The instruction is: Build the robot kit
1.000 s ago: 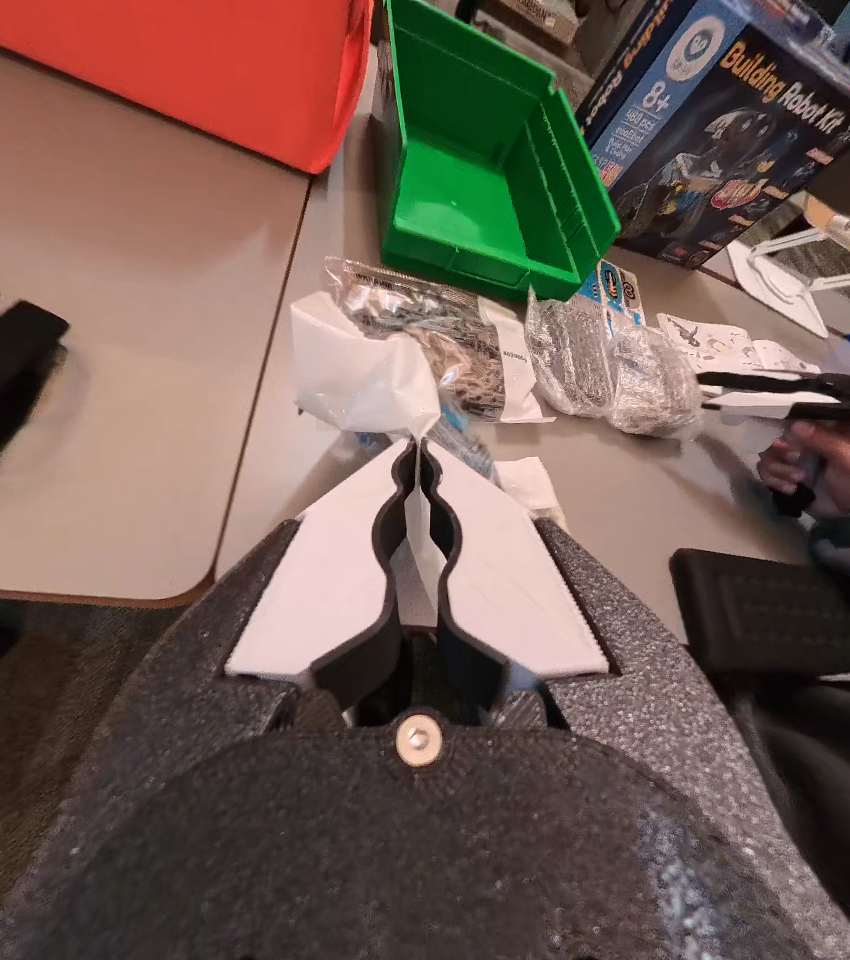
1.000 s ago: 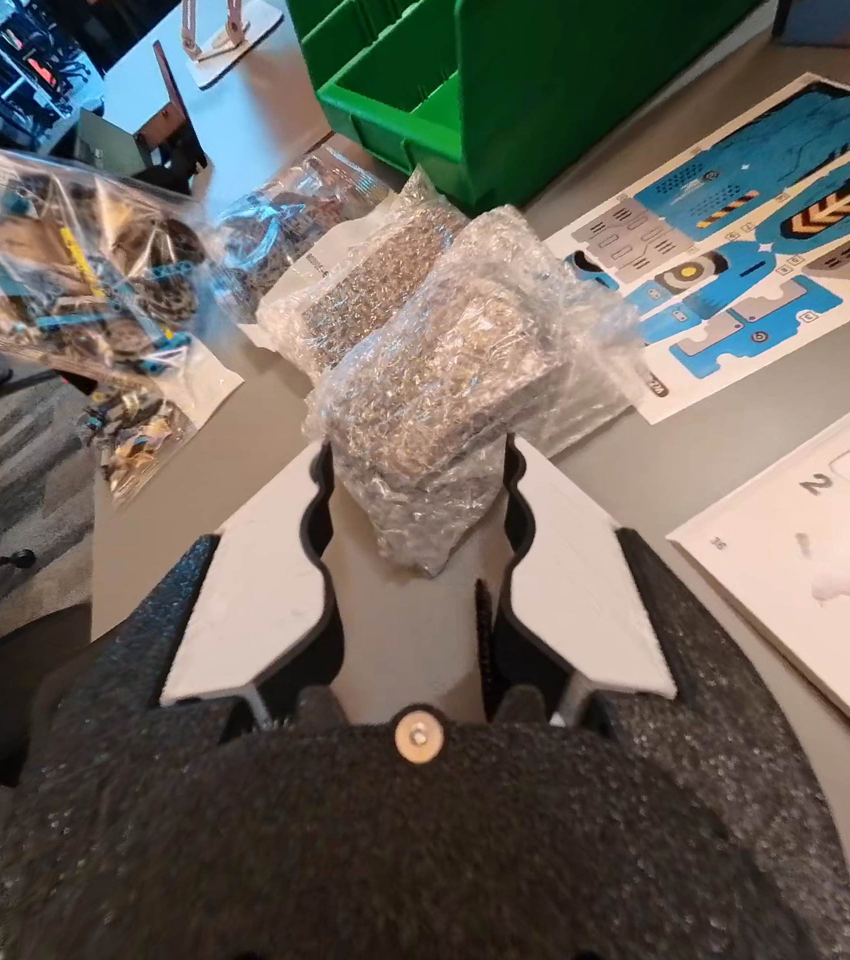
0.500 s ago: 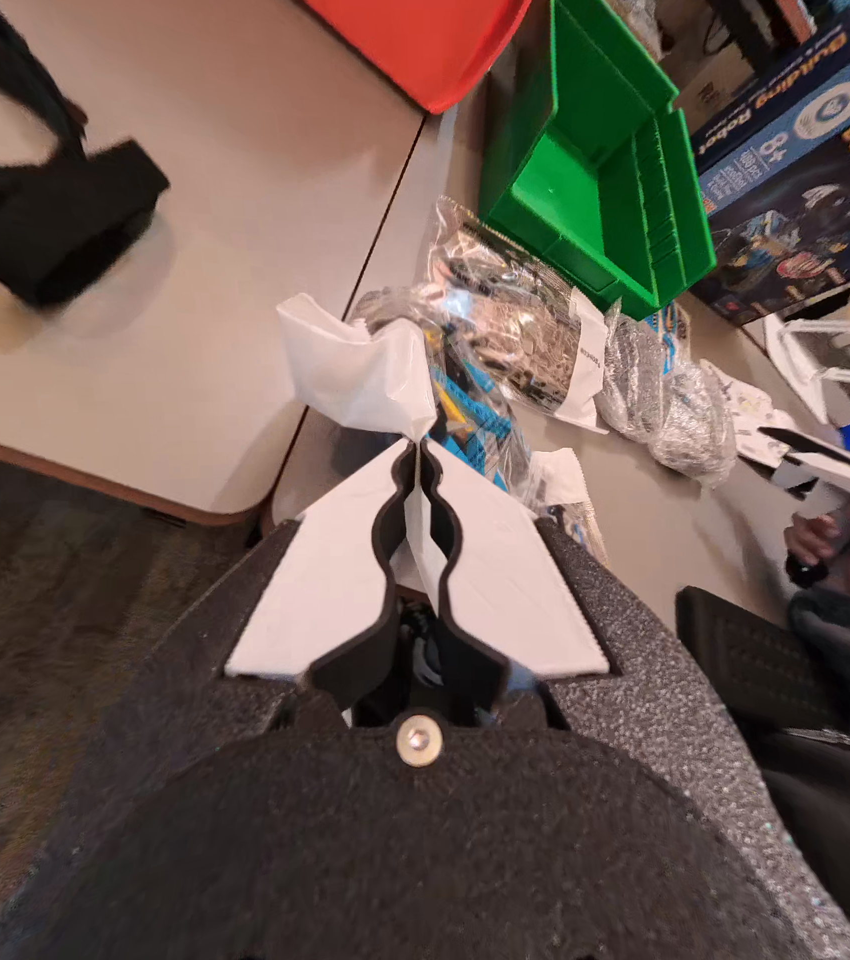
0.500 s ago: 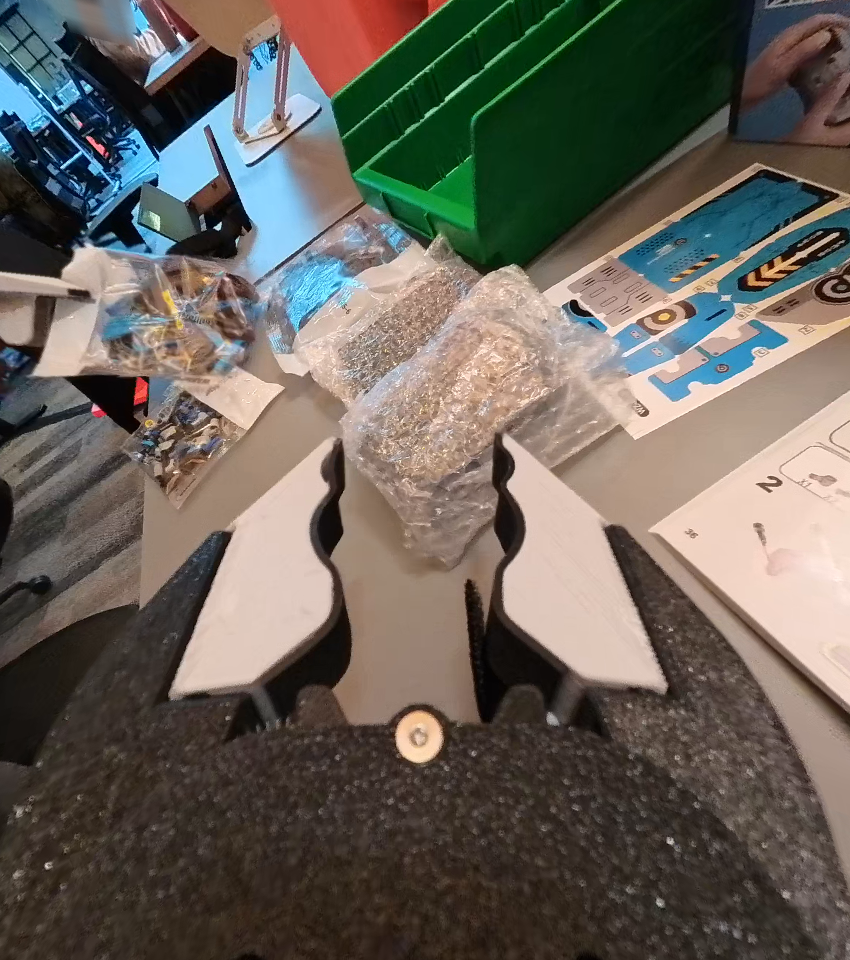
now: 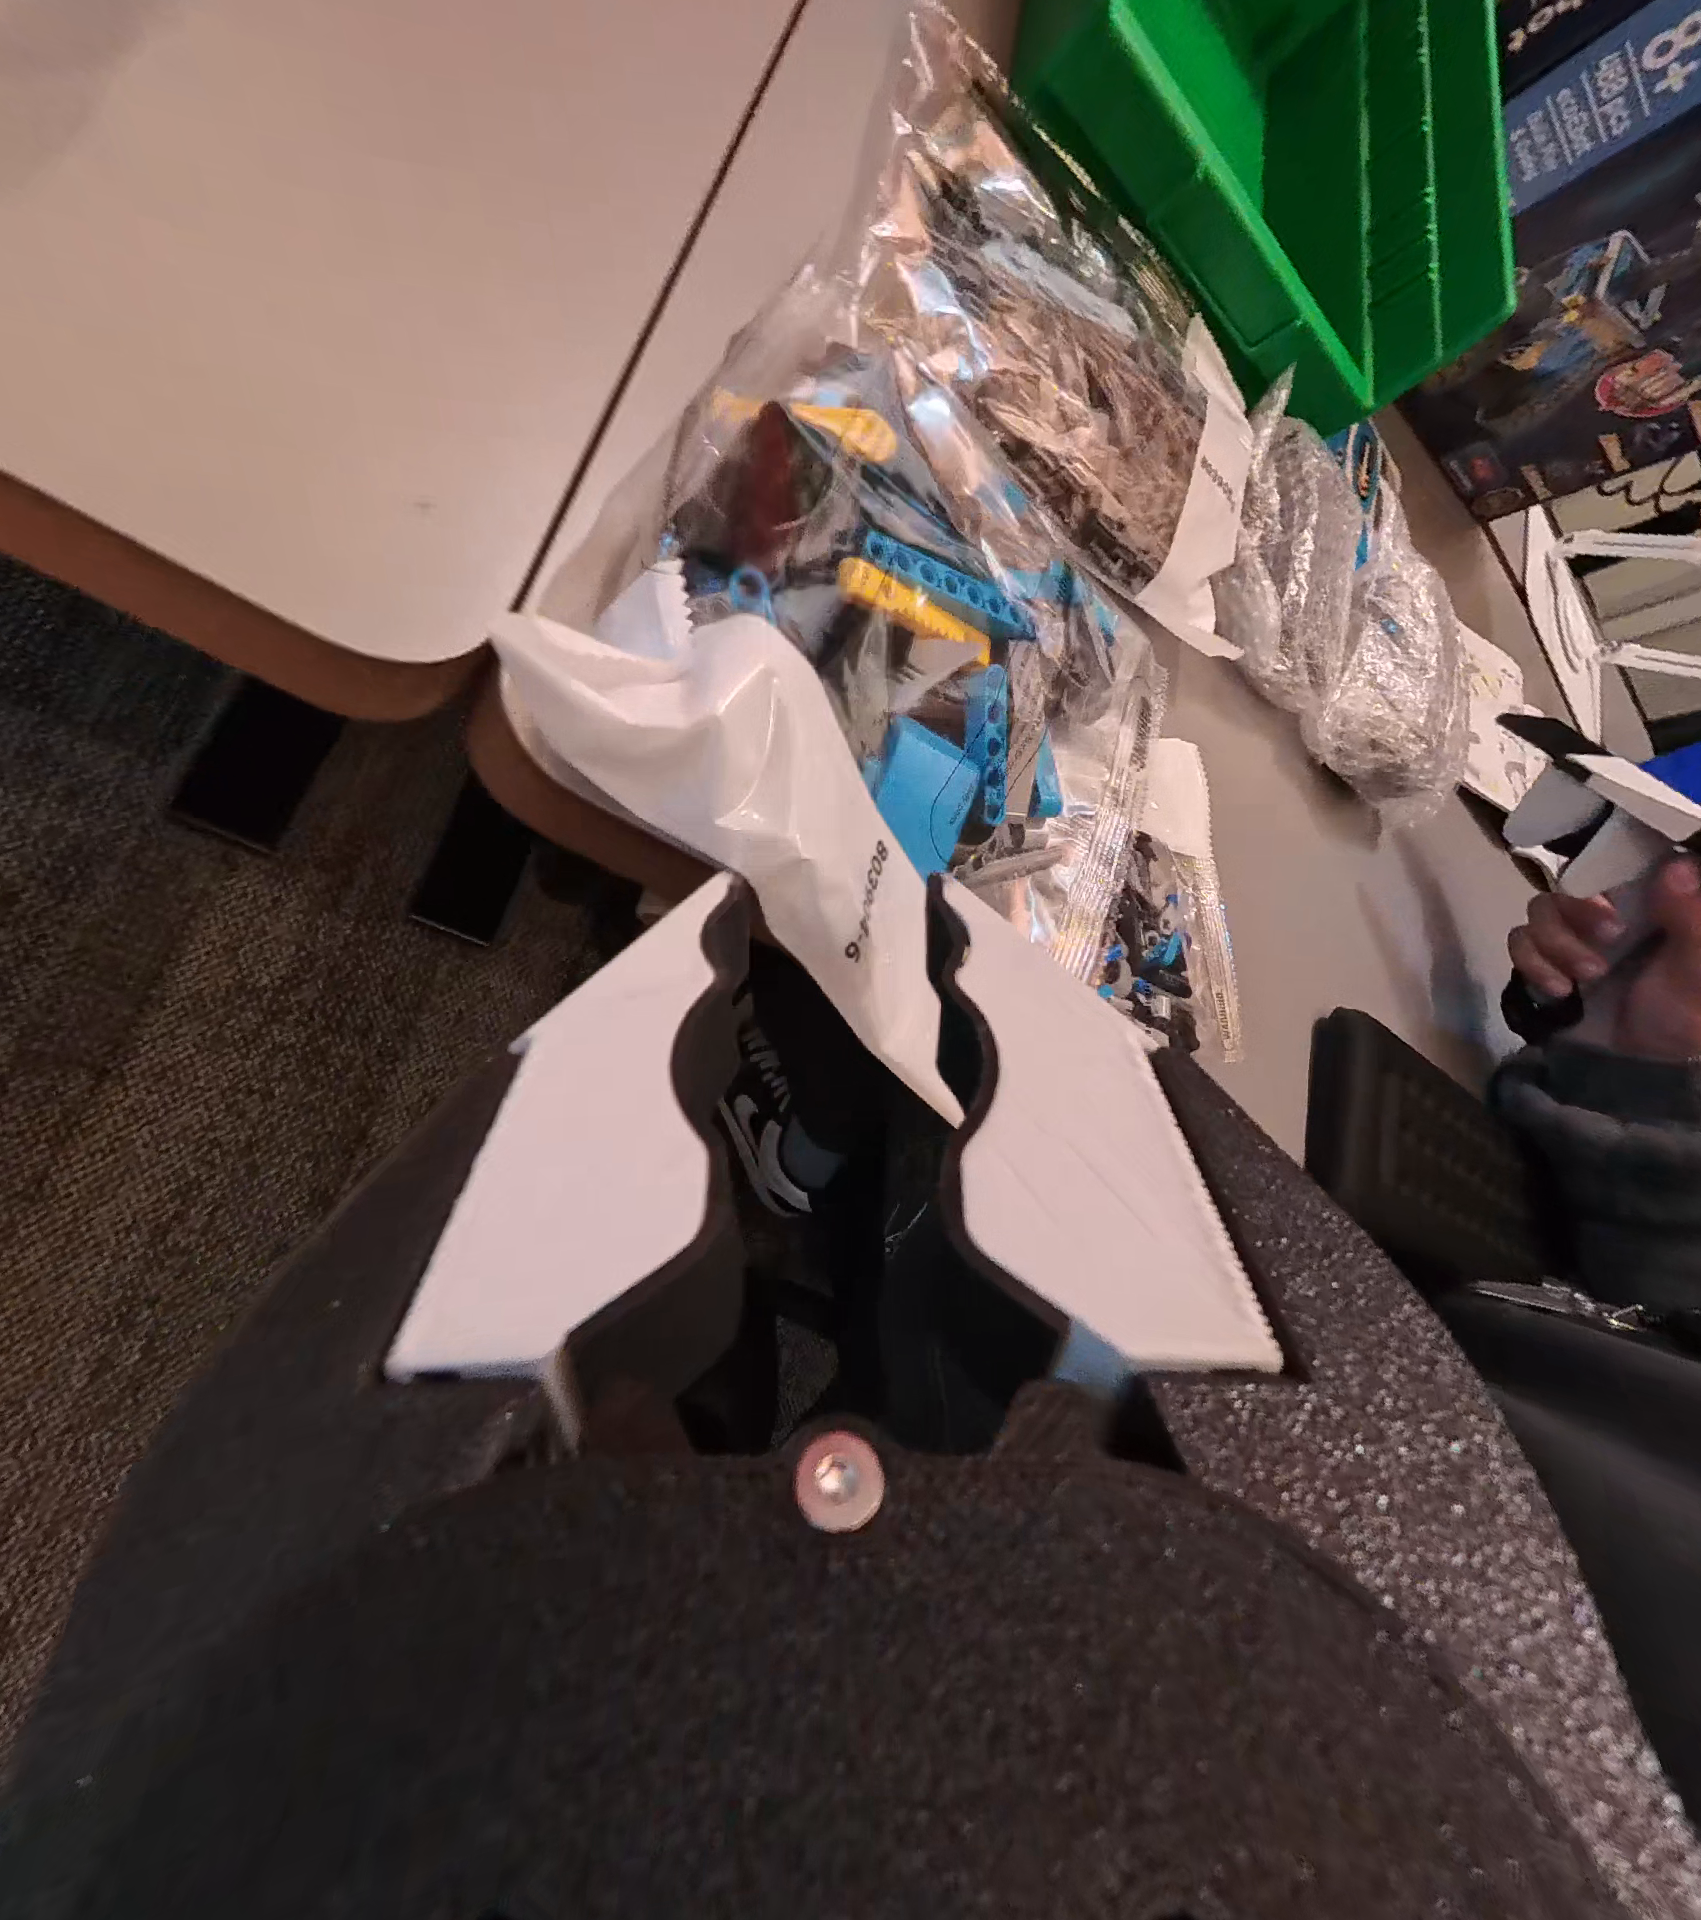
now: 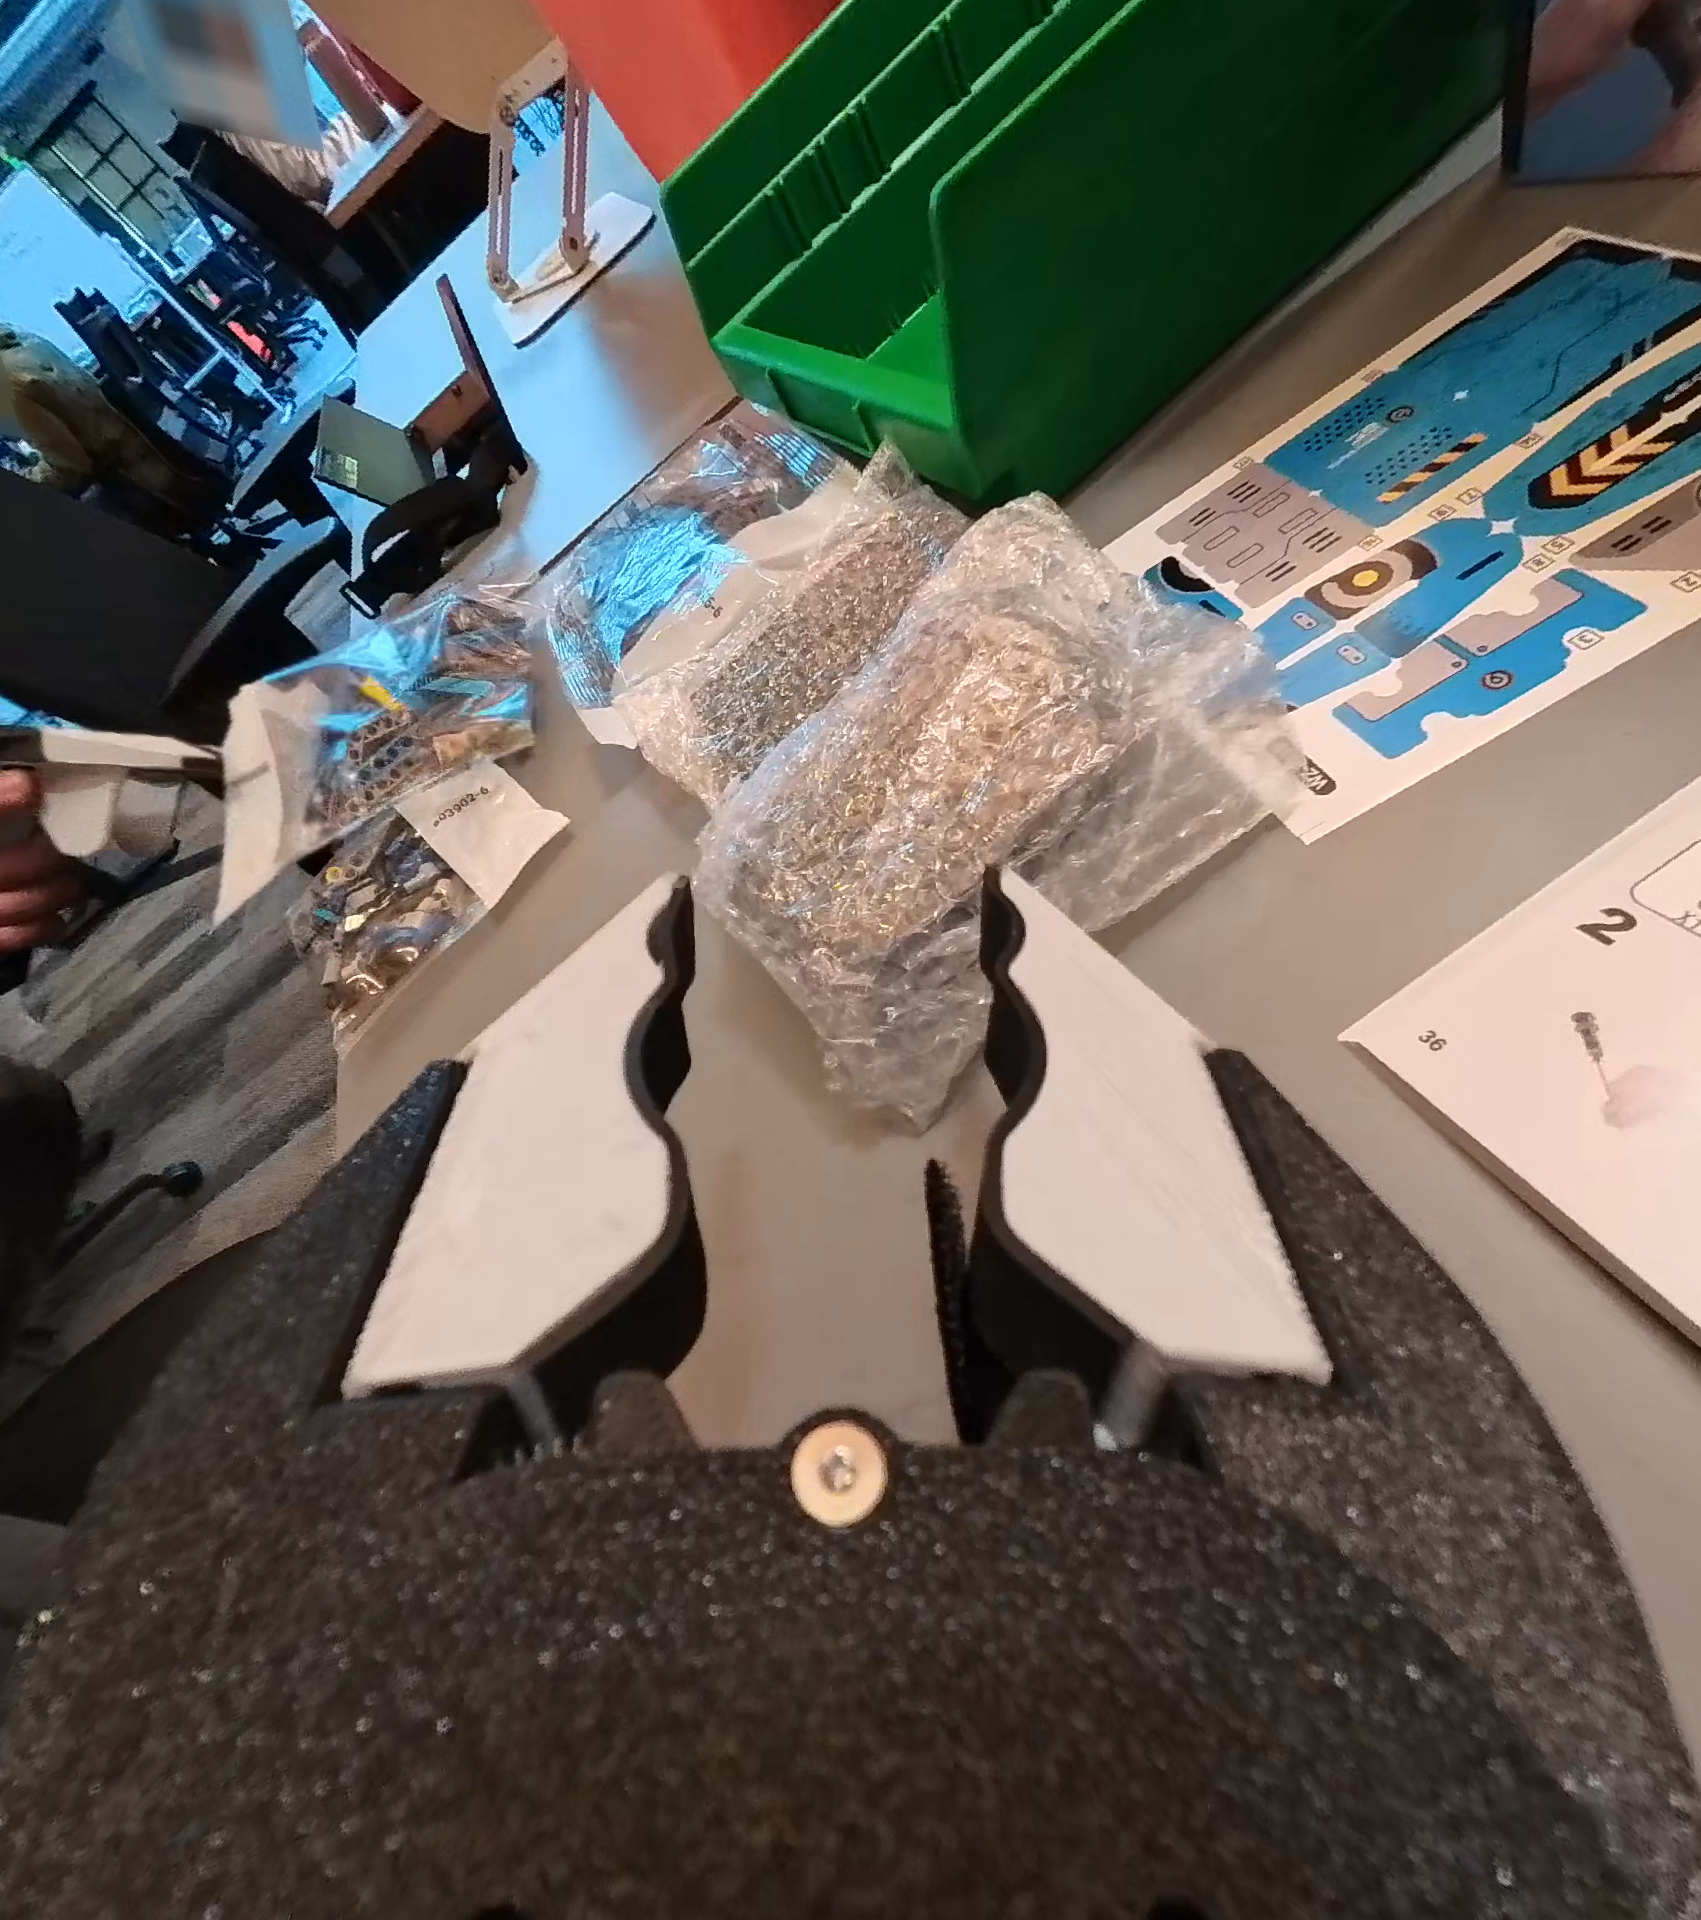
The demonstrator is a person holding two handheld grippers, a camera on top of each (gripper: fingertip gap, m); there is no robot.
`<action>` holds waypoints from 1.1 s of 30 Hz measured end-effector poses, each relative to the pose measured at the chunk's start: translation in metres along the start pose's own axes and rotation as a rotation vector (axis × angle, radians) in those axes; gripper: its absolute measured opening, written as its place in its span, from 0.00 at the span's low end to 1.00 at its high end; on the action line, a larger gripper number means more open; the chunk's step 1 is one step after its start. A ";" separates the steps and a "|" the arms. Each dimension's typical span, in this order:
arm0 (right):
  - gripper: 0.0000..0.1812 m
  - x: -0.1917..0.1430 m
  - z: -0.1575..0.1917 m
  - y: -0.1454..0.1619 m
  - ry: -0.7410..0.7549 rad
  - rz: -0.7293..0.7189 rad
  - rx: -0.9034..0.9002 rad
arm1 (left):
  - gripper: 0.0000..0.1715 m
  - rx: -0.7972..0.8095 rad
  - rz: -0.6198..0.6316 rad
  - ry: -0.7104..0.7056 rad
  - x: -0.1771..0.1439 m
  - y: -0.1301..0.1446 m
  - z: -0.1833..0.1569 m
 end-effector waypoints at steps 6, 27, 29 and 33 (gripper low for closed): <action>0.30 -0.001 0.000 0.000 0.031 0.001 -0.035 | 0.24 -0.021 -0.041 -0.063 -0.018 0.000 0.007; 0.30 -0.129 -0.103 0.005 0.509 0.017 -0.116 | 0.24 0.411 -0.151 0.300 0.180 -0.015 -0.295; 0.30 -0.134 -0.111 0.010 0.515 0.009 -0.110 | 0.24 0.437 -0.085 0.386 0.223 0.007 -0.340; 0.29 -0.135 -0.109 0.011 0.497 -0.022 -0.125 | 0.24 0.583 -0.055 0.422 0.284 0.033 -0.407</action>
Point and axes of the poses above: each gripper's, where its closed fingertips meet, x out along the fingers, y out of its underside, z = x × y across the jaws, the point moved 9 cm from there along -x, back along the fingers, and after that the axes turned 5 degrees about x, right-handed, at the moved point
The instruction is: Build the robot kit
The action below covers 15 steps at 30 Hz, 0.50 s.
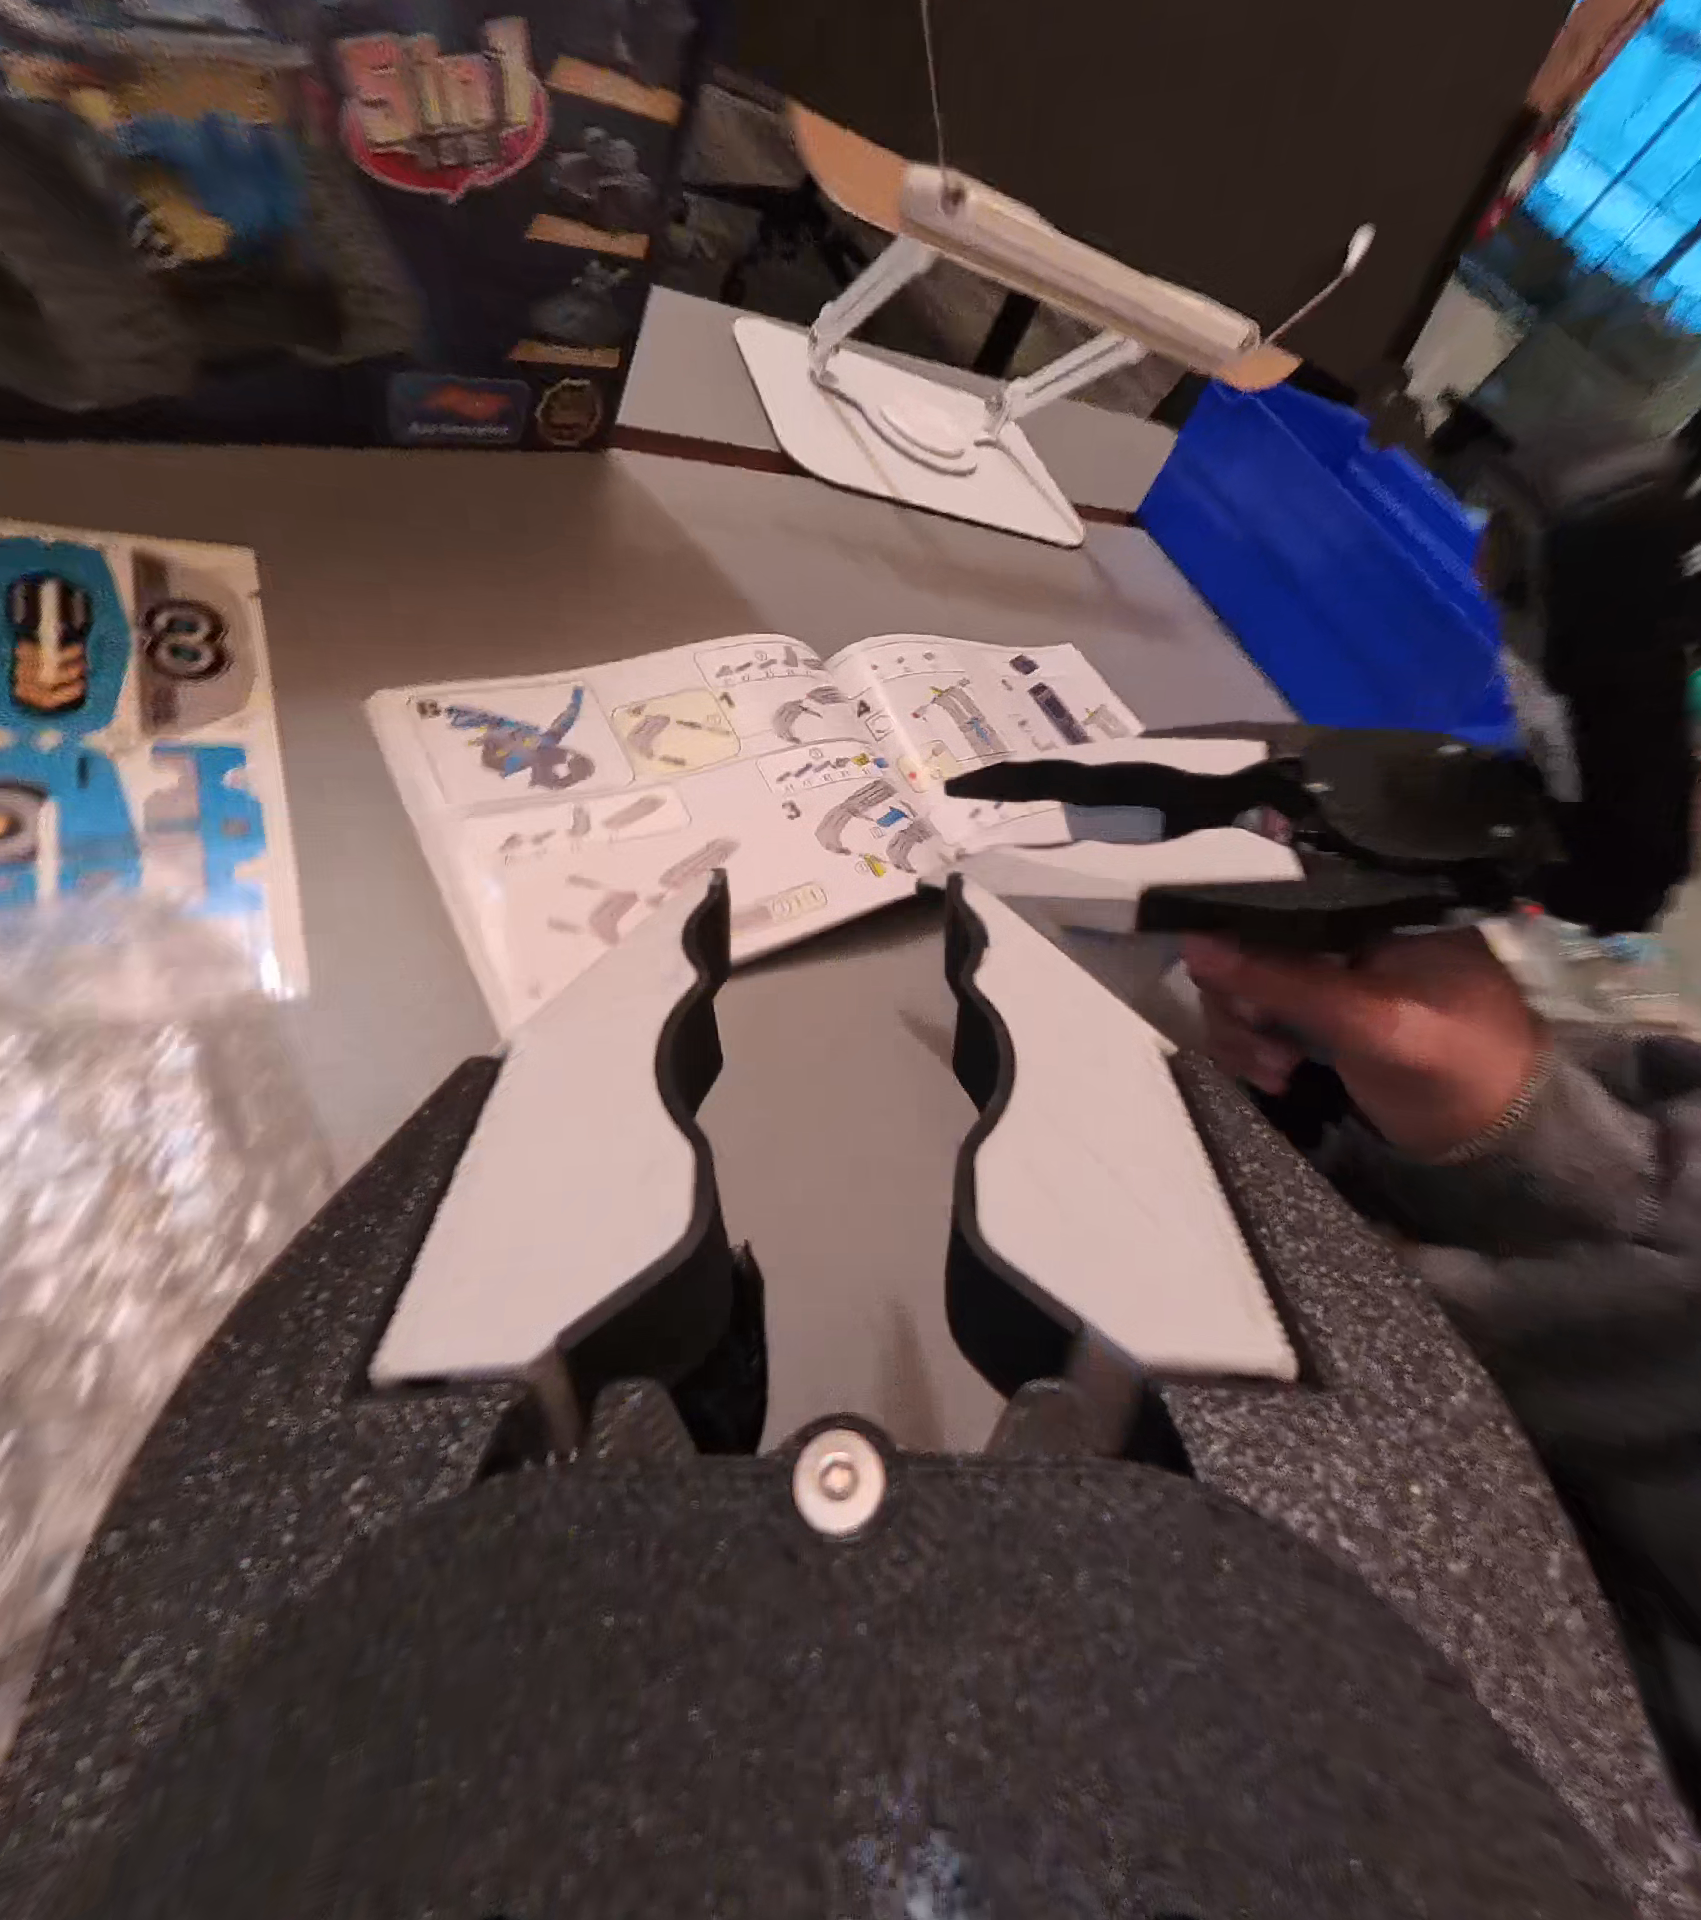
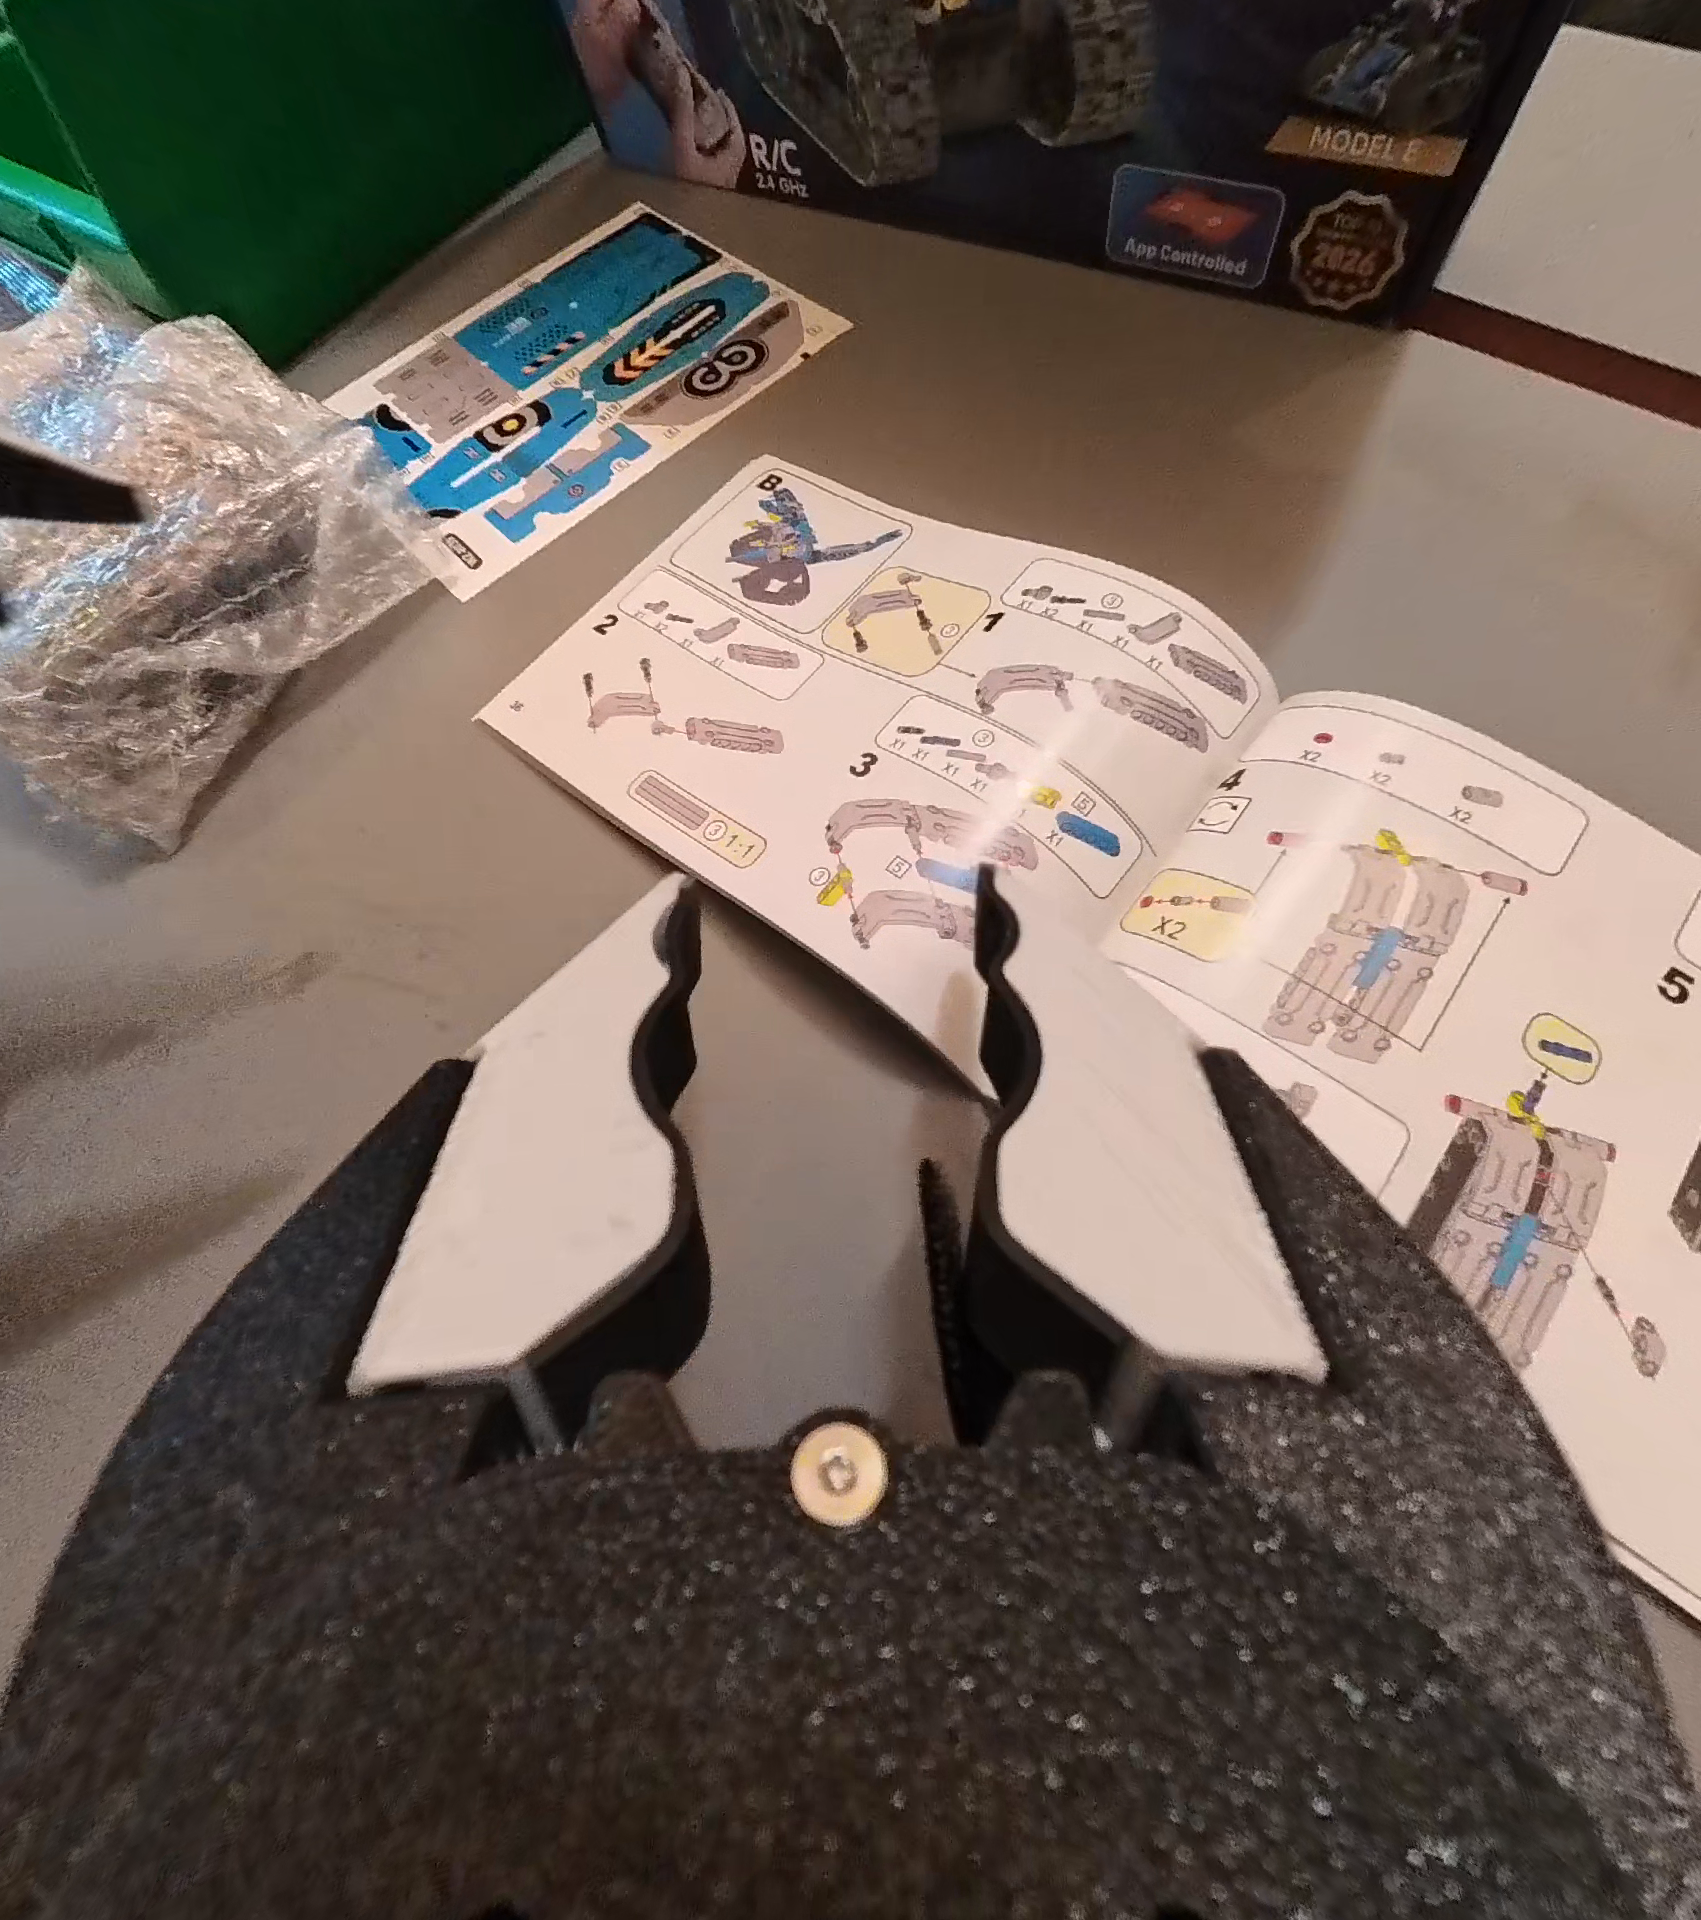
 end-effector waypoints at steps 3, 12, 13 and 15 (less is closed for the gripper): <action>0.28 0.001 0.001 0.002 -0.046 -0.014 0.010 | 0.24 0.141 0.010 -0.068 0.040 -0.001 -0.003; 0.28 0.002 -0.001 0.004 -0.082 -0.034 0.067 | 0.24 0.128 0.106 -0.069 0.072 0.022 0.017; 0.28 0.002 -0.001 0.004 -0.083 -0.031 0.066 | 0.24 0.106 0.109 -0.069 0.072 0.023 0.020; 0.28 0.004 0.001 0.006 -0.086 -0.016 0.063 | 0.24 0.056 0.103 -0.059 0.071 0.022 0.023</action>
Point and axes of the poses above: each gripper's, where its closed fingertips meet, x out along the fingers, y out of its underside, z = x × y across the jaws, the point moved 9 cm from there along -x, back along the fingers, and after that the axes turned 5 degrees about x, right-handed, at the moved point
